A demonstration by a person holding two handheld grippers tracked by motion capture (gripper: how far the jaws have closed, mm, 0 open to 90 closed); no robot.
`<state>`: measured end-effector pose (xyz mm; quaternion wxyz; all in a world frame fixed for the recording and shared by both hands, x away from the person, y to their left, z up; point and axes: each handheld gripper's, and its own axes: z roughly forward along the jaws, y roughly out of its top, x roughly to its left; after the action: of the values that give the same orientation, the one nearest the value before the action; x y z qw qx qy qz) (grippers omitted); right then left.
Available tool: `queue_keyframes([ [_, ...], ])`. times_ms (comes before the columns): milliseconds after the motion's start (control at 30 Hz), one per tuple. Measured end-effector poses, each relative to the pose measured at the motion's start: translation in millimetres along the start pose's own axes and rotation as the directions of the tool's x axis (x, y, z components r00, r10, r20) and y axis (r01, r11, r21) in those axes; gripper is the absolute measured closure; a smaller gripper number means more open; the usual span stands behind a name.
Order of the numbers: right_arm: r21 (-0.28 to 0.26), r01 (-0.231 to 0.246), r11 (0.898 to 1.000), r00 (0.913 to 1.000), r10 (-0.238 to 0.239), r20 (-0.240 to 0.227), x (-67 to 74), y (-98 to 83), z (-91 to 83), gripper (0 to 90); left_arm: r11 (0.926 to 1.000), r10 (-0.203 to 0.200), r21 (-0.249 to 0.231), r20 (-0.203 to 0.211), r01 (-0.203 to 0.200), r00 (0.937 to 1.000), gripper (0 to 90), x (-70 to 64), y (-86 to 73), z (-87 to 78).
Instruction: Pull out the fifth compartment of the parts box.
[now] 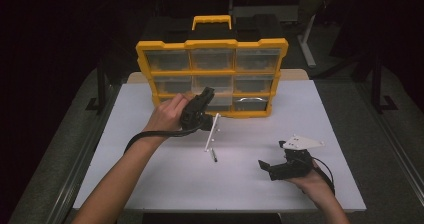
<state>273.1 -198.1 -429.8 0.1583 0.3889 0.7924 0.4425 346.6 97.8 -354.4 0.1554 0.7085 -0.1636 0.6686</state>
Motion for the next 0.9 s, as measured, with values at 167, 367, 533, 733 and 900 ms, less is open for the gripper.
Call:
queue_keyframes([
  [167, 0.0, -0.001, 1.0, 1.0, 0.001, 0.001, -0.1, -0.1, -0.1, 0.0, 1.0, -0.003, -0.003, -0.007, 0.003, 1.0, 79.6, -0.8, 0.5, -3.1],
  [367, 0.003, 0.0, 1.0, 1.0, 0.0, 0.0, 0.4, -0.1, 0.1, 0.0, 1.0, -0.005, -0.006, -0.009, 0.005, 1.0, 79.6, -1.5, 1.6, -7.3],
  [533, 0.001, 0.003, 1.0, 1.0, -0.003, -0.001, 0.4, -0.1, 0.4, 0.0, 0.9999, -0.002, -0.014, -0.013, 0.002, 0.9999, 79.7, -1.8, 3.7, -10.5],
  [733, 0.0, 0.002, 1.0, 1.0, -0.002, 0.0, 0.5, 0.0, 0.2, 0.0, 0.9998, 0.0, -0.019, -0.014, 0.0, 0.9999, 79.7, -2.1, 5.1, -14.1],
  [900, 0.001, -0.001, 1.0, 1.0, 0.001, -0.001, 0.9, 0.0, 0.1, 0.0, 0.9997, -0.002, -0.023, -0.013, 0.001, 0.9999, 79.7, -2.5, 5.9, -17.1],
])
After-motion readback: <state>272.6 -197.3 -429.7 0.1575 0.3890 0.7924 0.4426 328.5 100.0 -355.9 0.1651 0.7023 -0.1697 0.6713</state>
